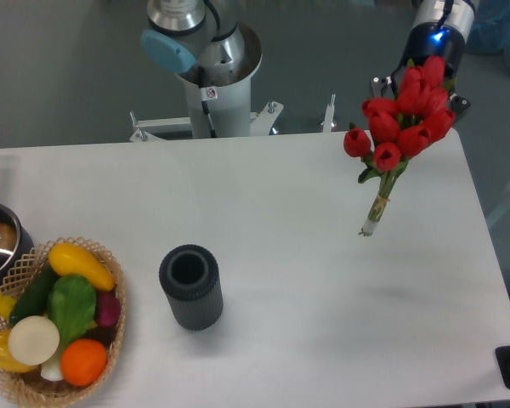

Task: Place the flowers on the table
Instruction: 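Lift the red tulip bouquet upward with the gripper, stems hanging below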

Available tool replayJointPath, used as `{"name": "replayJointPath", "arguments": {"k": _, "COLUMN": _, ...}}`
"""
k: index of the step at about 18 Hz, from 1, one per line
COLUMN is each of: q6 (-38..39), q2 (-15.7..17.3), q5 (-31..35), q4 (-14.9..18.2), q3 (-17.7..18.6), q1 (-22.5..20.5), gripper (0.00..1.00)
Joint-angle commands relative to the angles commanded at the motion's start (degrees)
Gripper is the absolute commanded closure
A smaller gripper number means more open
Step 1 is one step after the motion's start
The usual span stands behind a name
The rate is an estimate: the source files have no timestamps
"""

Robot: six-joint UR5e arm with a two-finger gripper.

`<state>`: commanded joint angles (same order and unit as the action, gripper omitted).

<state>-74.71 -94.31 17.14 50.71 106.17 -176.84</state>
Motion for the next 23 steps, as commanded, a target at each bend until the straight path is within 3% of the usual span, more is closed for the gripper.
{"name": "replayJointPath", "arguments": {"k": 6, "q6": 0.0, "q2": 0.4, "q5": 0.4, "q4": 0.0, "q3": 0.4, "q1": 0.2, "gripper": 0.7}}
{"name": "replayJointPath", "arguments": {"k": 12, "q6": 0.3, "q2": 2.1, "q5": 7.3, "q4": 0.2, "q3": -0.2, "q1": 0.0, "gripper": 0.7}}
{"name": "replayJointPath", "arguments": {"k": 18, "q6": 0.8, "q2": 2.8, "q5": 16.3, "q4": 0.3, "q3": -0.5, "q1": 1.0, "gripper": 0.71}}
{"name": "replayJointPath", "arguments": {"k": 23, "q6": 1.0, "q2": 3.5, "q5": 30.3, "q4": 0.3, "q3": -0.5, "q1": 4.1, "gripper": 0.71}}
